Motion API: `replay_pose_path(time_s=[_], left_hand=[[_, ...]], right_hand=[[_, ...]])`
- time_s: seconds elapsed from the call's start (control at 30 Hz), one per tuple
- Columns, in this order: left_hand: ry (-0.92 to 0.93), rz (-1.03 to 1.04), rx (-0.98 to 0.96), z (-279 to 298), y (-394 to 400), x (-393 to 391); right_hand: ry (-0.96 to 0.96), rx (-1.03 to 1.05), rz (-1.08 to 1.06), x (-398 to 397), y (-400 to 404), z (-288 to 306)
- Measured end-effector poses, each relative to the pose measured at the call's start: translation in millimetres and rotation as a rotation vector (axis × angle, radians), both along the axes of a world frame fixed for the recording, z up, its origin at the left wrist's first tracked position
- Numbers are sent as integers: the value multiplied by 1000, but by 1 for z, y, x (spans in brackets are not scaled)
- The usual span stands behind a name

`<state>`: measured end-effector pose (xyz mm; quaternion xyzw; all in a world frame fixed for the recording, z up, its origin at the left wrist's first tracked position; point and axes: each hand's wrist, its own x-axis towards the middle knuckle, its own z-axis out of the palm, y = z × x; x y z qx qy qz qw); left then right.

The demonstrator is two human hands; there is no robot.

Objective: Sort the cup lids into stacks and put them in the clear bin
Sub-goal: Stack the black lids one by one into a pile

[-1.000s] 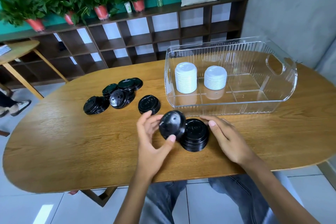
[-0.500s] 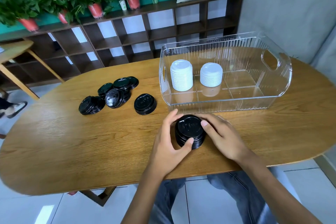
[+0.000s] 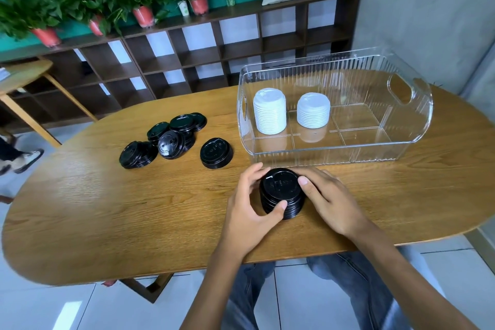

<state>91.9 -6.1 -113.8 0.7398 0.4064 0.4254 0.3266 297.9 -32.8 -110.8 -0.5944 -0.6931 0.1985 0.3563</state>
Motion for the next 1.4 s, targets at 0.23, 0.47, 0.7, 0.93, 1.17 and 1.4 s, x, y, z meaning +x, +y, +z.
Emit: replay_pose_path(time_s=[0.23,0.47,0.7,0.93,1.17,1.4], left_hand=[[7,5,-8,-1,1,-1],[68,4,3,-3,2,-2],[94,-12,54,0,-1,-1],[104,-27,17,-1,1,-2],[-137,82,-48,3,10,-12],[41,502,36,13,71,-48]], right_hand=[[-11,-12,1,0,0,1],[-6,-38,11,1,-1,2],[-54,-64,20,0,-3,5],[-83,-43,10,-2,-4,4],[-28,-46,5,0,-5,4],[-46,-84,21,0,-7,7]])
